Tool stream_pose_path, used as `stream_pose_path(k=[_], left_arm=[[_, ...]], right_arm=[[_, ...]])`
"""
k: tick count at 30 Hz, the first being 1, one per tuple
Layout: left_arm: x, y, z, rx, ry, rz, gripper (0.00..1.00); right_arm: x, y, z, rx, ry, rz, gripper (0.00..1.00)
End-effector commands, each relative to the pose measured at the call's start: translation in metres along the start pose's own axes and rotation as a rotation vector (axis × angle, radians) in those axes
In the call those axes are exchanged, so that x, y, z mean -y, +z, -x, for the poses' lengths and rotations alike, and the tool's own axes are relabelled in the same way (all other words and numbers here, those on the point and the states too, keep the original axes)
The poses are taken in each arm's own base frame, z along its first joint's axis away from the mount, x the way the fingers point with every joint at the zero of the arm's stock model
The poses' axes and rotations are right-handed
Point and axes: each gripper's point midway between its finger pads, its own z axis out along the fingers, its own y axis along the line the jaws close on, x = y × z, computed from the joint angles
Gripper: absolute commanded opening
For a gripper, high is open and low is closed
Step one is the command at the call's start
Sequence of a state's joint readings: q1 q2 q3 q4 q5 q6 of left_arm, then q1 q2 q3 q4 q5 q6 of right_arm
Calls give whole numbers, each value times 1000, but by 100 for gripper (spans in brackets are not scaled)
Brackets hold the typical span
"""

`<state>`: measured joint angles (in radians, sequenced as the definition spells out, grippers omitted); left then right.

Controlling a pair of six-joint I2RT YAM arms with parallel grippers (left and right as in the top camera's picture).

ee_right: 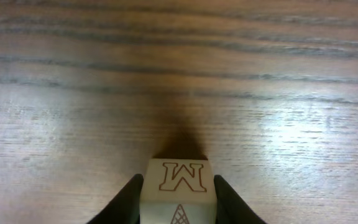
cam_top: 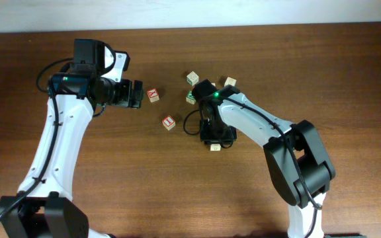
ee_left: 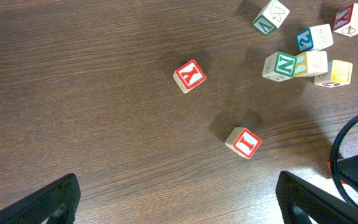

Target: Rotate 3 blocks

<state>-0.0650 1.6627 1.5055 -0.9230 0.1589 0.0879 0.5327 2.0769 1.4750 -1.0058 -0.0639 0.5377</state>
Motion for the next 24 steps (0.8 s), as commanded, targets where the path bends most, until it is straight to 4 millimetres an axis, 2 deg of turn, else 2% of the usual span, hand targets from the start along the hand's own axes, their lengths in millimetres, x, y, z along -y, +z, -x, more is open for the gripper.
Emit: stream_pose_path(k=[1,3,6,7,8,9,12,15,18,22,24], left_arm=[[-2,-2,6,14,-9,9,99],[-2,-2,6,14,-9,9,99],[-2,-2,6,14,-9,9,99],[-3,-2,6,14,-9,9,99],[-3,-2,6,14,-9,9,99],[-3,-2,6,14,-9,9,99],[-2,-2,6,14,-9,9,99],[-3,-2,6,14,-9,9,99],[-2,-2,6,14,-9,9,99],[-3,-2,6,14,-9,9,99],[-3,-2,6,14,-9,9,99]], right_arm=[[5,-2,2,18,22,-20,48],[1,-7,5,26,18,-7,54],[-13,-34,25,88,-42,30,58],[-17,-44,33,117,-60,42,59],[-29,-67,54,195,-67,82,59],[-37,-76,64,238,-70,110,59],[-62,-89,86,343,-91,200,59],[-87,-83,92,372,-117,260,61],[-107,-60,86,352,-170,256,63],[-134,-30,72,321,-365,262,62],[-141,-18,69,323,-424,239,62]])
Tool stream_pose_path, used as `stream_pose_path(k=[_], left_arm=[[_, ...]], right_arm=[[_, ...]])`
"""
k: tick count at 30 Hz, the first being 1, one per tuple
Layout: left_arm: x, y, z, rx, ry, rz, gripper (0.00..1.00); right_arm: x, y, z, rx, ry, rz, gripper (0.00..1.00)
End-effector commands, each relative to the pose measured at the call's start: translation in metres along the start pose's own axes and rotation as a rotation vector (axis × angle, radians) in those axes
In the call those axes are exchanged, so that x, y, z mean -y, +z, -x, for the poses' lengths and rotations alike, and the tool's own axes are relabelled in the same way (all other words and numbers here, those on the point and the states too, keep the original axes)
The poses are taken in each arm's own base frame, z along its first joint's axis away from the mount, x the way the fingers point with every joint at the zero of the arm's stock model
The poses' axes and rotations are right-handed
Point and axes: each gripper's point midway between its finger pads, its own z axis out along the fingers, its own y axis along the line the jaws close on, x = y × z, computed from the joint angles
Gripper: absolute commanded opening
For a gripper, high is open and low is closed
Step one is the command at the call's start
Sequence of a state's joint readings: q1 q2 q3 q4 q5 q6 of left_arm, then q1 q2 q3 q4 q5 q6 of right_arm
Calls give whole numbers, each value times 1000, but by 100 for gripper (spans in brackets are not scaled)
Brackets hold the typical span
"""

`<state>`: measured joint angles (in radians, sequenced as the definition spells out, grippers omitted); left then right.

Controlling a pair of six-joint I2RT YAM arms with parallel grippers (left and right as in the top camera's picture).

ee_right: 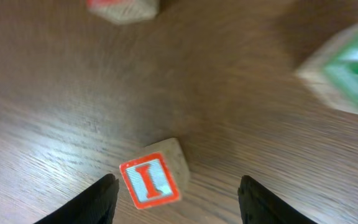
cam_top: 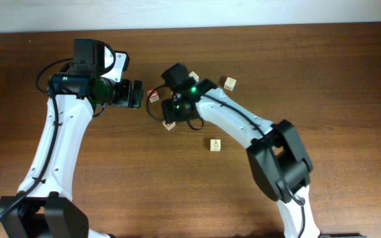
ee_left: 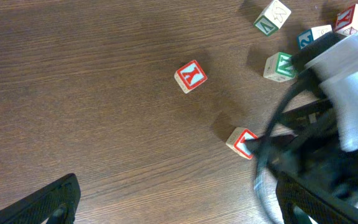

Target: Rotate 3 blocks

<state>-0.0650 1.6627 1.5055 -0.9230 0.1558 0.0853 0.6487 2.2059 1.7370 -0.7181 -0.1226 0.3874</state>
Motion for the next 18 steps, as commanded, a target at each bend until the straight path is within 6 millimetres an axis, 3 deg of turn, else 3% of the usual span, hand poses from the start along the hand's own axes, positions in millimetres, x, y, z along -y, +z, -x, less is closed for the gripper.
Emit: stream_pose_path(k=[1,4,13,15,18], left_arm=[[-2,-2,6,15,-6,6,99],[-2,-2,6,14,-6,6,99],[-2,-2,6,14,-6,6,99],[-2,-2,6,15,-6,6,99],[-2,-2,6,15,-7,6,99]], right_arm=[[-10,18,-10,-24,-140,0,62],[-10,22,-9,-16,-192,1,61],[-12,27,-22,-59,-202,-5,37],[-10,20,-25,-73,-134,-16,31],[-10,1,-24,-68,-48,-35,31]])
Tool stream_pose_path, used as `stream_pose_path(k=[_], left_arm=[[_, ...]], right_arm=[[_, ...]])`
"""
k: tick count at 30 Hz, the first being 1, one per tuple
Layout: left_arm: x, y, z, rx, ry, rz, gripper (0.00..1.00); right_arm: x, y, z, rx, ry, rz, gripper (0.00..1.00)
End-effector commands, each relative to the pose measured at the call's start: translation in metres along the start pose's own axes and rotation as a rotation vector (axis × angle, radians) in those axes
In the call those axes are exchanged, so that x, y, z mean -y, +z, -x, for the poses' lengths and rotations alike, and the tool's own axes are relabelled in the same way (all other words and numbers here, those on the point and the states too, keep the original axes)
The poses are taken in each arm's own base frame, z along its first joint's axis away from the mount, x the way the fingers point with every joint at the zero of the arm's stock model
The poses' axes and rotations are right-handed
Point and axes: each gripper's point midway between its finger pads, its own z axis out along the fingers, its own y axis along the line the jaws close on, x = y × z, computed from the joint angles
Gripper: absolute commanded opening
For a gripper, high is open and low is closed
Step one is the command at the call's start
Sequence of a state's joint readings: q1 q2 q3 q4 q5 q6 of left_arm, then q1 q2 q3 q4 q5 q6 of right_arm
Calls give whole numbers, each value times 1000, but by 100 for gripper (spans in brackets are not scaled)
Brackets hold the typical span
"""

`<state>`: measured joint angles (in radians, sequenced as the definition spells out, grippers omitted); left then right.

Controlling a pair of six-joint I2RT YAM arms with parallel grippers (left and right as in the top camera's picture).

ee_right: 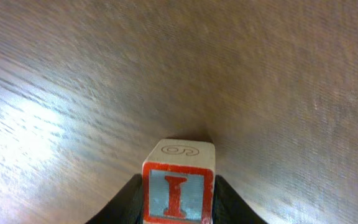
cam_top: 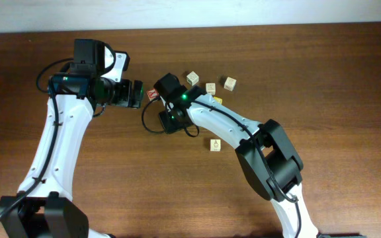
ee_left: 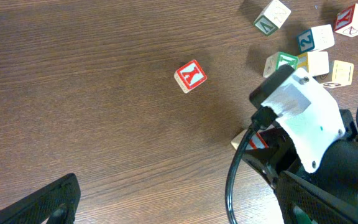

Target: Rotate 3 blocks

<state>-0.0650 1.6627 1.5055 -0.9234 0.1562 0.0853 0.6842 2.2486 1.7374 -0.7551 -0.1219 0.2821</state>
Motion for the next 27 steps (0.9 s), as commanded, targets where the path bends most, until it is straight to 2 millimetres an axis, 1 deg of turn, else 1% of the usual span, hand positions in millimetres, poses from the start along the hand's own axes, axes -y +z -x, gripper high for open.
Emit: stream_pose_path(k=[1,2,3,5,7,10,11,14,18,22,24,25,26,27], left_arm=[[-2,-2,6,15,-6,7,99],[-2,-2,6,15,-6,7,99],[-2,-2,6,15,-6,7,99],[-2,-2,6,15,-7,7,99],[-2,-2,6,15,-6,7,99],[-2,-2,6,15,-6,7,99],[-2,-2,6,15,-6,7,99],[-2,-2,6,15,-6,7,99],[-2,-2,6,15,-6,7,99],[-2,-2,6,15,-6,7,99],[-2,-2,6,15,-6,7,99],[-2,-2,6,15,-6,7,99],[-2,-2,6,15,-6,7,99],[-2,-2,6,15,-6,7,99]], right_arm=[[2,-28,-6,-3,128,-50,31],[5,-32,-10,-15,146,-67,31],[10,-37,-18,-42,171,-93,31],[24,-43,-49,-153,241,-175,30],[32,-41,-62,-190,273,-226,30],[47,-29,-88,-238,359,-291,30],[50,-26,-94,-245,377,-305,29],[55,-24,-96,-247,385,-309,29],[65,-30,-98,-272,424,-304,30],[67,-37,-110,-338,440,-284,30],[67,-39,-111,-345,441,-283,30],[66,-42,-109,-339,441,-279,33],[64,-44,-107,-333,428,-270,38],[60,-48,-101,-322,407,-248,46]])
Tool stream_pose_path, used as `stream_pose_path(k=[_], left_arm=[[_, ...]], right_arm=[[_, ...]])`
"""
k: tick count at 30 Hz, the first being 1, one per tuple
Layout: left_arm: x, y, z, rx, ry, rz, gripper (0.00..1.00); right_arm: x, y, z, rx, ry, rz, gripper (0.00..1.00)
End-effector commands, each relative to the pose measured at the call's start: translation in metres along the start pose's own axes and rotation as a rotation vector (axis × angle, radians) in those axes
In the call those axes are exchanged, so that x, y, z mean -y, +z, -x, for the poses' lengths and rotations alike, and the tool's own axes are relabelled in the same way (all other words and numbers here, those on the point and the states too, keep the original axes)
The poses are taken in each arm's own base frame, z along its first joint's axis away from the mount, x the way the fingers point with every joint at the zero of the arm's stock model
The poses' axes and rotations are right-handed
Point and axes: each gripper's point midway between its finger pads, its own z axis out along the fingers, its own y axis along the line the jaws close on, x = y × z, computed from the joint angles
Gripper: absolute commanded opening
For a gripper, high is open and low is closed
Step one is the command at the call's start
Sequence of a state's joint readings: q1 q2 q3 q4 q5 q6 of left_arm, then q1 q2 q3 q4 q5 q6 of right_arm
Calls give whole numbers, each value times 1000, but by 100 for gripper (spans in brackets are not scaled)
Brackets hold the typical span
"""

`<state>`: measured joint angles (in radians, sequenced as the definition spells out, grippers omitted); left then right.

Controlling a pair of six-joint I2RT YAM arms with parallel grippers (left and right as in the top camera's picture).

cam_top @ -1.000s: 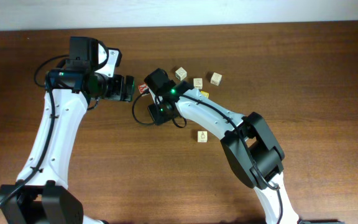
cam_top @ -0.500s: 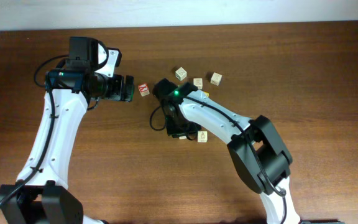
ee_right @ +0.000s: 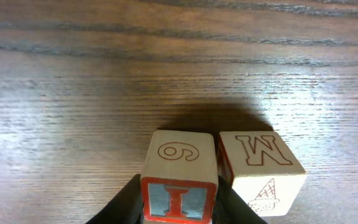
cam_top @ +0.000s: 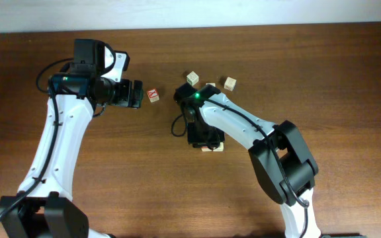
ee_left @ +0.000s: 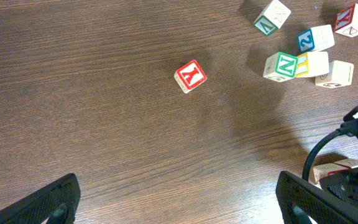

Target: Rotate 3 blocks

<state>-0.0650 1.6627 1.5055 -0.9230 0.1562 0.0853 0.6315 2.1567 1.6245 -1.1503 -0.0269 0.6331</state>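
My right gripper is shut on a red-framed "I" block with a "6" on its top face. The block sits against the left side of a cream "M" block with an ice-cream cone picture. Seen from overhead, the right gripper covers the pair, and only a block edge shows. A red "Y" block lies alone on the table, also overhead, just right of my left gripper. The left gripper is open and holds nothing.
A cluster of letter blocks lies at the back: a green "N" block, a blue-lettered block, a green-marked block and a red one. Overhead, the cluster is just behind the right arm. The table is dark wood.
The right gripper, still shut on the "I" block, has moved right and nearer to the front. The block now sits against the "M" block. The left arm has not moved.
The right gripper was shut on the "M" block at the table's middle. Then the "M" block lay alone and the gripper hung open over the "I" block further left. It was then shut on the "I" block, which is now beside the "M" block.
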Motion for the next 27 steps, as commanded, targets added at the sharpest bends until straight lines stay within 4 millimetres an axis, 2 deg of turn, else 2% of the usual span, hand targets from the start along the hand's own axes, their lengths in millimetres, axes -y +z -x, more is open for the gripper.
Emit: stream_pose_path(k=[1,4,6,8,10,11,12,14,15,18,19,20,21,22,24,27], left_arm=[[-2,-2,6,15,-7,7,99],[-2,-2,6,15,-6,7,99],[-2,-2,6,15,-6,6,99],[-1,-2,7,16,-6,-1,99],[0,-2,6,15,-10,-7,99],[16,-1,10,35,-11,-97,79],[19,2,15,50,-16,-117,59],[18,15,23,60,-98,-99,41],[17,25,24,56,-134,-76,37],[22,74,34,61,-216,-14,39],[23,88,36,65,-229,5,44],[25,101,37,67,-232,20,56],[27,116,36,67,-247,45,64],[26,125,34,61,-265,69,66],[24,143,28,53,-288,123,69],[22,169,23,55,-279,181,67]], right_arm=[[-4,-20,3,27,-32,38,54],[-13,-64,16,114,-69,95,66],[-9,-103,24,185,-76,135,71],[4,-139,32,259,-67,171,71],[25,-168,40,333,-47,202,71],[56,-188,49,388,-8,213,71],[67,-191,53,398,9,212,70],[89,-192,62,403,60,206,70],[101,-191,65,401,90,200,70],[123,-189,71,400,124,188,71],[128,-189,72,399,133,186,71],[131,-188,72,395,139,183,72],[134,-187,71,388,140,177,77],[134,-186,70,383,134,173,77],[135,-184,68,374,122,164,77],[136,-182,67,367,123,157,77]])
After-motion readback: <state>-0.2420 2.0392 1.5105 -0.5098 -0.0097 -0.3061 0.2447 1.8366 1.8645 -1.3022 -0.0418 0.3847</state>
